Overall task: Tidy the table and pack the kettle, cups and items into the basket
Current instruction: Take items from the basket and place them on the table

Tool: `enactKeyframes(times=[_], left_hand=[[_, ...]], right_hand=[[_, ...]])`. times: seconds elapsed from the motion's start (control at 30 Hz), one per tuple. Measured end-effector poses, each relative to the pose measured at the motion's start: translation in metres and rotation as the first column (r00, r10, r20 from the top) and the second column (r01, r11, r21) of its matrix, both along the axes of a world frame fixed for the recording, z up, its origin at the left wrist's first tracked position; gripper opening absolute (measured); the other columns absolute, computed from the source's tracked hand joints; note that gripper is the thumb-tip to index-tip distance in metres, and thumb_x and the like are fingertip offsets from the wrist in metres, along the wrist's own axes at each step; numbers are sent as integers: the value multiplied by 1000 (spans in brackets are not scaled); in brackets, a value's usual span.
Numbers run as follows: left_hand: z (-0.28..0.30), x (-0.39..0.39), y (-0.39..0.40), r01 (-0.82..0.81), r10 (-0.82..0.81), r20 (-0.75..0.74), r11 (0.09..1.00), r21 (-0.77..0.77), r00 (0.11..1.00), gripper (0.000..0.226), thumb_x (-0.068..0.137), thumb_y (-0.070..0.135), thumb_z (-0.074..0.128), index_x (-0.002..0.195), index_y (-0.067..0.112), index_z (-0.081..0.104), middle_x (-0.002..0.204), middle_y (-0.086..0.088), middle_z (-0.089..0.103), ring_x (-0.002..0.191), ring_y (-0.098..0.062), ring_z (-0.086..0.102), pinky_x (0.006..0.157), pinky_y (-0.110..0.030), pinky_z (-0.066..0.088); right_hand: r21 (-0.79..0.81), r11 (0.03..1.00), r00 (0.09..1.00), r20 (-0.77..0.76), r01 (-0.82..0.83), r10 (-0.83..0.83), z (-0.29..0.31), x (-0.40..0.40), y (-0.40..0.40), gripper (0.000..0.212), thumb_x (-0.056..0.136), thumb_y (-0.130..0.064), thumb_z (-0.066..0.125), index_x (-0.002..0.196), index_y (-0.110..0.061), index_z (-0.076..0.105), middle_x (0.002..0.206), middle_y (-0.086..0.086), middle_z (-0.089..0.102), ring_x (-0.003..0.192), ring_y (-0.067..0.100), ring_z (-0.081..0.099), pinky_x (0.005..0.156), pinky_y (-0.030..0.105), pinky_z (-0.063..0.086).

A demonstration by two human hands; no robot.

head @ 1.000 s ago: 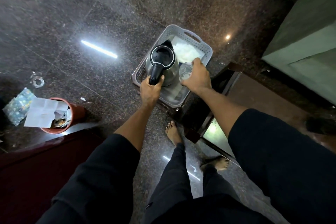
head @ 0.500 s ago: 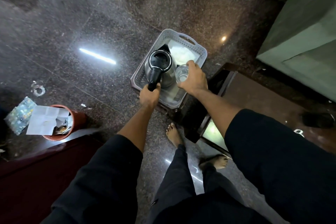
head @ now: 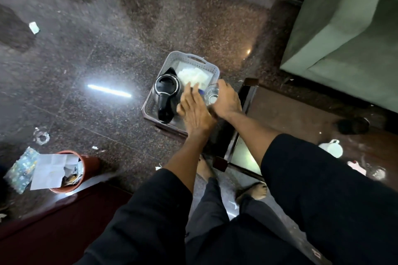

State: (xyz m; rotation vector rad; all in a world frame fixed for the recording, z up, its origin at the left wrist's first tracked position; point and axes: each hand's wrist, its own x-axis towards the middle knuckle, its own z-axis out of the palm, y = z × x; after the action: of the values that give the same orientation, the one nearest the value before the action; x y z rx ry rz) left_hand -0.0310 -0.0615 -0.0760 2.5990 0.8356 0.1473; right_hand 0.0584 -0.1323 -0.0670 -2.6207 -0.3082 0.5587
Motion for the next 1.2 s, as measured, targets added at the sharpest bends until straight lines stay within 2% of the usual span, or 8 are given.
enactKeyframes(times=[0.1,0.23,0.43,0.7,0.8,0.9,1.07,1.2], left_hand=[[5,22,-23,267,-271,-39,959,-92,962,90,78,44,69,155,22,28,161,-2,27,147,-25,26,114,-49,25],[11,52,-66,395,-405,-60,910,-128,913,86,75,54,36,154,22,33,157,-1,35,144,-24,32,115,-46,28],[2,91,-145,547,-577,-151,813,-199,803,107,71,33,82,161,22,24,156,-2,41,142,-26,40,114,-45,26],[-12,147,-285,741,-769,-171,639,-204,616,112,66,47,87,160,23,30,151,3,47,138,-21,45,108,-42,32],[-32,162,-333,786,-810,-174,586,-198,560,115,62,50,88,158,22,32,149,2,50,132,-24,50,103,-41,35],[-61,176,-374,810,-830,-163,557,-183,534,110,62,51,87,155,20,37,144,2,54,126,-24,55,100,-40,39],[-119,198,-421,822,-849,-169,528,-213,501,96,76,49,78,155,20,33,147,4,53,131,-19,56,101,-36,40],[-160,213,-439,832,-858,-145,513,-211,492,86,75,30,79,150,18,39,140,0,59,123,-24,62,95,-39,45]], right_hand=[[12,999,997,52,51,-51,3,6,-30,31,92,-26,63,119,-21,49,123,10,62,108,36,64,82,40,50],[12,987,987,39,158,-158,9,20,-86,31,93,-24,62,120,-23,48,122,9,64,109,35,64,82,39,49],[34,962,962,-28,273,-272,14,43,-192,62,68,-27,78,122,-23,47,122,6,60,108,35,64,86,39,53],[7,905,903,-74,426,-424,-7,70,-351,77,52,-32,81,116,-25,39,111,3,62,97,33,66,72,29,43],[-25,907,904,-73,421,-421,-24,79,-400,77,56,-36,81,119,-26,38,112,3,63,100,33,68,75,32,49],[-27,917,913,-80,398,-399,-49,88,-444,78,60,-38,84,121,-24,38,116,6,63,103,34,68,83,38,56],[-35,920,917,-69,391,-393,-100,101,-490,82,59,-37,88,122,-23,37,113,5,62,99,32,67,77,39,57],[-49,931,929,-62,362,-365,-143,115,-511,85,63,-34,88,129,-22,36,119,6,60,105,33,65,76,36,52]])
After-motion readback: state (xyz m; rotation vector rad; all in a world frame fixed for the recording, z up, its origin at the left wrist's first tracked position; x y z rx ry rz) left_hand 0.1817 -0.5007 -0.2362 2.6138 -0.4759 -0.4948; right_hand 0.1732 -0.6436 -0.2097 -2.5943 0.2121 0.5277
